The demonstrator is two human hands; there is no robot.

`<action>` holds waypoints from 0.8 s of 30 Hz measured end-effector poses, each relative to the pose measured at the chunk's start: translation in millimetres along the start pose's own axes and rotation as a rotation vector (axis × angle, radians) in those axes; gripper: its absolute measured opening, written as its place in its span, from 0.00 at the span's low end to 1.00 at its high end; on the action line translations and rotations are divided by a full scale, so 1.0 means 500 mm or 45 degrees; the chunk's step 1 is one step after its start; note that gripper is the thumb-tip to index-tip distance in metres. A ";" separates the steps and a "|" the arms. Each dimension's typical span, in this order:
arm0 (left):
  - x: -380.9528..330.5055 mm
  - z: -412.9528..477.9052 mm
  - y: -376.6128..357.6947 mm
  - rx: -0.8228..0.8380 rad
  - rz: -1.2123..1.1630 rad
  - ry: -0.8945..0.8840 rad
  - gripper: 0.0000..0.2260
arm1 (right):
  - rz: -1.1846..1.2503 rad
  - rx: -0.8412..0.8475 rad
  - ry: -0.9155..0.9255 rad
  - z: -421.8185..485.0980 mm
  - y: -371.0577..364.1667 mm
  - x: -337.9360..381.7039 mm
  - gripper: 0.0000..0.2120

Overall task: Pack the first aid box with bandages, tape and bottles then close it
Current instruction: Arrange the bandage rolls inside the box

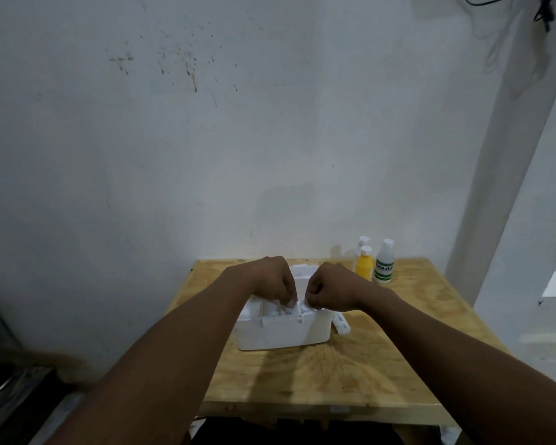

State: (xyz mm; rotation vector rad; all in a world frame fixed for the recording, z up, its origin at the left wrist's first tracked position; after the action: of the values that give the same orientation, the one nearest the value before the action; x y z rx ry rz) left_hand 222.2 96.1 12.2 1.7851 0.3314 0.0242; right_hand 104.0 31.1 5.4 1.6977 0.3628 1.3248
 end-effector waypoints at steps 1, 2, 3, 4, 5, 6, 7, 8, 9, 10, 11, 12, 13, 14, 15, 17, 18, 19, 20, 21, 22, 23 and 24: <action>-0.001 -0.001 -0.001 0.004 -0.009 -0.003 0.09 | 0.005 0.001 -0.001 0.000 -0.002 -0.001 0.07; -0.003 -0.001 -0.003 0.009 -0.011 -0.010 0.09 | 0.010 0.001 -0.003 0.001 -0.003 -0.003 0.07; -0.007 -0.002 -0.004 0.016 -0.008 -0.017 0.09 | 0.016 0.001 0.001 0.001 -0.004 -0.003 0.06; -0.011 -0.002 -0.005 0.024 -0.004 -0.022 0.10 | 0.019 0.004 0.006 0.001 -0.005 -0.002 0.06; -0.013 -0.002 -0.006 0.034 -0.002 -0.024 0.11 | 0.019 0.006 0.011 0.001 -0.006 -0.002 0.06; -0.014 -0.001 -0.008 0.042 -0.002 -0.025 0.11 | 0.020 0.007 0.016 0.000 -0.005 -0.001 0.07; -0.013 -0.001 -0.009 0.050 -0.002 -0.018 0.12 | 0.024 0.008 0.017 -0.001 -0.005 -0.003 0.07; -0.012 -0.001 -0.009 0.060 0.000 -0.010 0.12 | 0.029 0.009 0.016 -0.002 -0.003 -0.005 0.07; -0.011 -0.003 -0.009 0.071 0.000 0.004 0.12 | 0.034 0.011 0.015 -0.002 -0.002 -0.007 0.08; -0.009 -0.003 -0.008 0.082 -0.002 0.022 0.12 | 0.038 0.012 0.013 -0.002 -0.001 -0.010 0.08; -0.008 -0.004 -0.007 0.096 -0.002 0.042 0.11 | 0.045 0.012 0.015 -0.003 0.000 -0.012 0.09; -0.007 -0.003 -0.006 0.115 -0.001 0.061 0.11 | 0.056 0.011 0.014 -0.003 0.001 -0.013 0.09; -0.007 -0.001 -0.006 0.140 -0.005 0.083 0.12 | 0.068 0.008 0.017 -0.004 0.002 -0.013 0.09; -0.008 0.000 -0.008 0.164 -0.011 0.102 0.13 | 0.078 0.004 0.017 -0.005 0.003 -0.013 0.10; -0.008 0.001 -0.009 0.185 -0.008 0.118 0.14 | 0.086 0.001 0.019 -0.006 0.004 -0.012 0.10; -0.013 0.003 -0.013 0.208 0.034 0.130 0.15 | 0.093 -0.004 0.027 -0.008 0.005 -0.011 0.10; -0.016 0.004 -0.013 0.204 0.056 0.133 0.14 | 0.090 -0.004 0.031 -0.008 0.005 -0.010 0.10; -0.018 0.005 -0.013 0.193 0.064 0.140 0.13 | 0.084 -0.003 0.035 -0.008 0.004 -0.010 0.10; -0.019 0.007 -0.013 0.183 0.059 0.150 0.13 | 0.078 -0.002 0.038 -0.008 0.004 -0.011 0.10; -0.020 0.008 -0.013 0.179 0.052 0.155 0.14 | 0.075 -0.001 0.039 -0.007 0.003 -0.011 0.10; -0.020 0.008 -0.014 0.175 0.047 0.159 0.14 | 0.072 0.001 0.038 -0.006 0.002 -0.012 0.10; -0.020 0.010 -0.015 0.173 0.042 0.159 0.14 | 0.067 0.005 0.038 -0.006 0.001 -0.012 0.10; -0.019 0.011 -0.016 0.174 0.039 0.161 0.15 | 0.064 0.011 0.038 -0.005 0.000 -0.011 0.10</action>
State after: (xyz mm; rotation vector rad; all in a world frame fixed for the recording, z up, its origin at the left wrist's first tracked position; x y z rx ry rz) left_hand 212.2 90.4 4.6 1.9288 0.4048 0.1395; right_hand 99.6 28.5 1.8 1.7056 0.3459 1.3884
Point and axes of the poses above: each hand's wrist, its own z-axis towards the middle knuckle, its own y-axis out of the back of the hand, x = y × z, the point moved 6 cm from there along z, towards the middle knuckle, and after that the axes turned 12 degrees about z, right-handed, at the moved point
